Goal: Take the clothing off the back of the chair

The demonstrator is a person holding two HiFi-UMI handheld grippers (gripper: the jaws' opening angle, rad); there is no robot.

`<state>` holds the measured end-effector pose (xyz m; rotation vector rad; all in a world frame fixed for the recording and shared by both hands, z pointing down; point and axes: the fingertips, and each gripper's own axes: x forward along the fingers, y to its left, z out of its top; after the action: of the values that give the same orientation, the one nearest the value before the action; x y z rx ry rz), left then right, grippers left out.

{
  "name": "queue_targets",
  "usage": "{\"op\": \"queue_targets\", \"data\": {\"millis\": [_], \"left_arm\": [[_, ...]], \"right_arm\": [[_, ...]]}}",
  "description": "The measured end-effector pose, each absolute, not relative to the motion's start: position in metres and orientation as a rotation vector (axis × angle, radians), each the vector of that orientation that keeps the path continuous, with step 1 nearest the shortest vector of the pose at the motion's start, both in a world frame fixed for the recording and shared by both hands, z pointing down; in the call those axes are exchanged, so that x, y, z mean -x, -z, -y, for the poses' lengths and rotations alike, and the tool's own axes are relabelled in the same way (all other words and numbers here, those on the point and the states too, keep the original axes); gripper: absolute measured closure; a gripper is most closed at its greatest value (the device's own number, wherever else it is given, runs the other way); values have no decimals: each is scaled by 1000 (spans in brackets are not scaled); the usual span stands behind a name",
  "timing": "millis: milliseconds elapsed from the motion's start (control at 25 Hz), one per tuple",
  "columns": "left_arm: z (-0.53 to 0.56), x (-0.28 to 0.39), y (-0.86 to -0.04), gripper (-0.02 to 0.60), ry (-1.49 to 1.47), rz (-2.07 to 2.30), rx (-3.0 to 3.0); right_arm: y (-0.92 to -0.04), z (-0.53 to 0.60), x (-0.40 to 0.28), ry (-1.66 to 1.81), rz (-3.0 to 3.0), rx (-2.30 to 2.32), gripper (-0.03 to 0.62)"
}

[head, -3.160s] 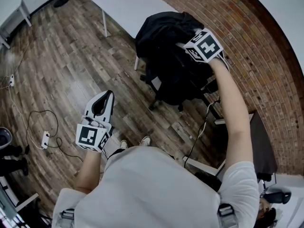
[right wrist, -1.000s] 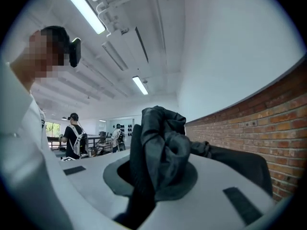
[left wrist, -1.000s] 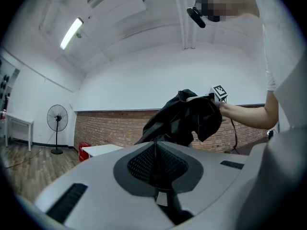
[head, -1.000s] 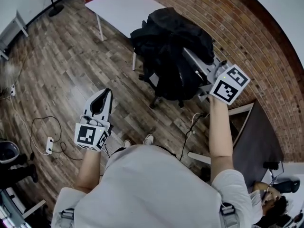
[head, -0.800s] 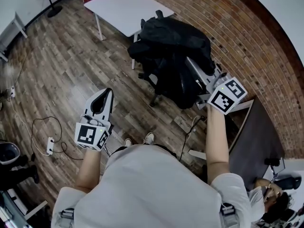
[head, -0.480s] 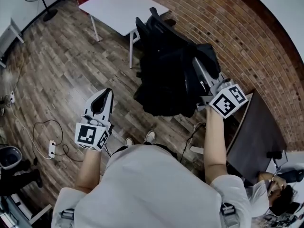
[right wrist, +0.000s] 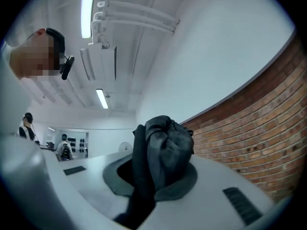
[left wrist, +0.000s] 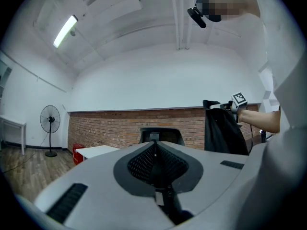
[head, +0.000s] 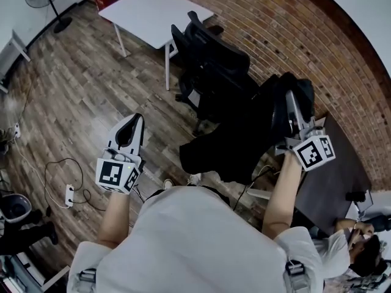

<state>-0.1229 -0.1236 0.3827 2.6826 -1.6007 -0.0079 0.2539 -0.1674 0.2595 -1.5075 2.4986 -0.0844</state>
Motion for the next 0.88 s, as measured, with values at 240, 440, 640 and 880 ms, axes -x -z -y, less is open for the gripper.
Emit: {"op": "queue_targets", "data": {"millis": [240, 440, 640, 880], "left_arm": [[129, 141, -380, 552, 10, 1667, -2654], [136, 157, -374, 552, 10, 1725, -2637], [137, 178, -365, 552, 26, 1818, -2596], [134, 193, -366, 552, -4, 1875, -2575]], "right_arm": [[-251, 115, -319, -43, -2373, 1780, 537], [-275, 97, -334, -28, -2336, 1955, 537], [-295, 77, -358, 32, -2255, 2087, 537], [-309, 71, -364, 78, -2215, 2134, 537]]}}
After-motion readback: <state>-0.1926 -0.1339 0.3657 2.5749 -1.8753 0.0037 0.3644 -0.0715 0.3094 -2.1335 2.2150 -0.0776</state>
